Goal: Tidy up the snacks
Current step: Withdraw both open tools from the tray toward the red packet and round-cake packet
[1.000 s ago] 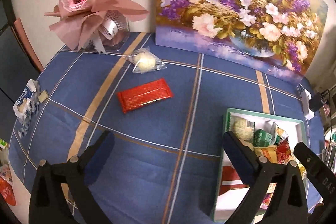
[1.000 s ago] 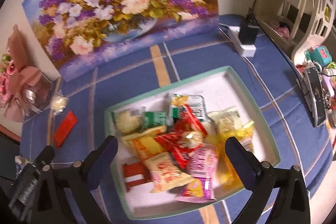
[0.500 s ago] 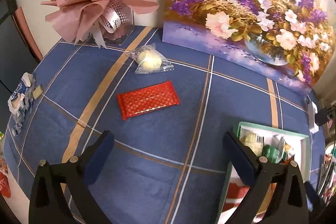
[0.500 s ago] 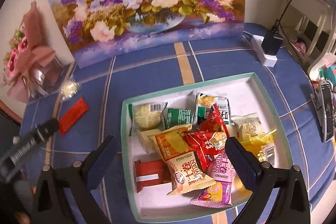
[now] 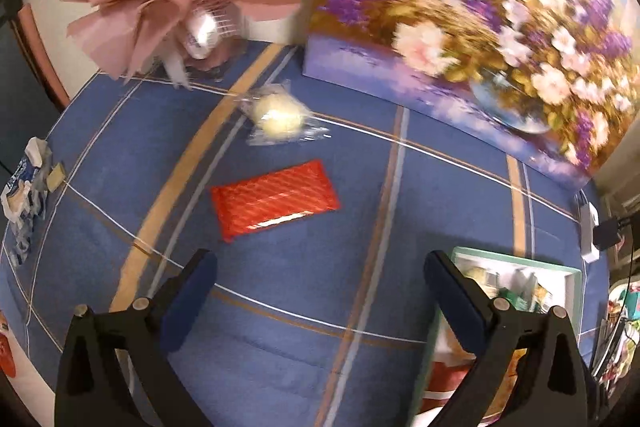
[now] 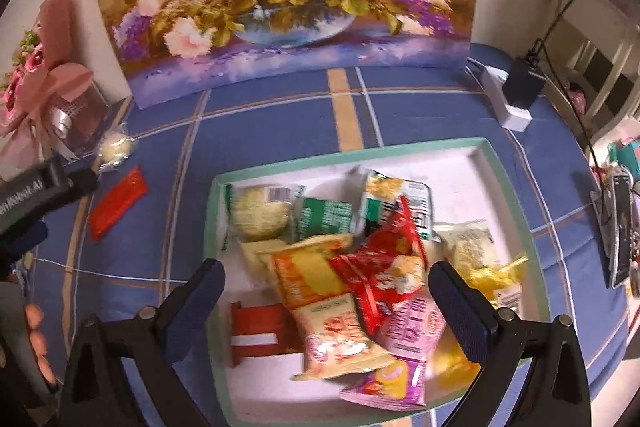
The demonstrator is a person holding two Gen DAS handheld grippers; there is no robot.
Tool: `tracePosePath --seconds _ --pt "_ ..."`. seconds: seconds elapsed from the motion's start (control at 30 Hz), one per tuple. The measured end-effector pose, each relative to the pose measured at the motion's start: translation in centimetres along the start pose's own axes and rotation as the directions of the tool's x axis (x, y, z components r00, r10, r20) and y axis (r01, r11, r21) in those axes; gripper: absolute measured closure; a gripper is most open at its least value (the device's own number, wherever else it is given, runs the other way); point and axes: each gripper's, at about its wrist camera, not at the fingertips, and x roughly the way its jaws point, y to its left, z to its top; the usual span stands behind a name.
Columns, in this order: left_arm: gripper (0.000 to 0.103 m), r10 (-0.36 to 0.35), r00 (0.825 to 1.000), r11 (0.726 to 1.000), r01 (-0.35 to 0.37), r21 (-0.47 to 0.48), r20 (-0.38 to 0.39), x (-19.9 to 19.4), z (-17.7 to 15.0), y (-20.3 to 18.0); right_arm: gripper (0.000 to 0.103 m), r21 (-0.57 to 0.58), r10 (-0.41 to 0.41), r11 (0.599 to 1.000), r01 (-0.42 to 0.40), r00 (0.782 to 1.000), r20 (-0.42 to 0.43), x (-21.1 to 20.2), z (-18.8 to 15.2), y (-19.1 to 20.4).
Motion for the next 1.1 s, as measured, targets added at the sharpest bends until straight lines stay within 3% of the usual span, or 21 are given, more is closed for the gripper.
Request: tracePosePath --seconds 0.33,0.7,1.1 --pt "0.001 -0.025 0.997 0.995 0.017 -0.101 -0.076 3.5 1.8 8.8 0.0 -0.084 0.079 0.993 -0.079 0.997 -0.001 1.9 0.1 6.1" --pt "0.001 -0.038 0.991 0.993 0.024 -0.115 -0.127 8.4 3.2 15.5 0.0 -0.107 0.241 0.962 -0.25 0.966 -0.092 7.0 3.0 16.8" --pt "0.001 -0.006 0.995 0.988 -0.009 -0.156 -0.096 10.1 3.8 19.9 0.0 -0.003 0.18 0.983 -0.184 0.964 -0.194 14.6 4.6 23.7"
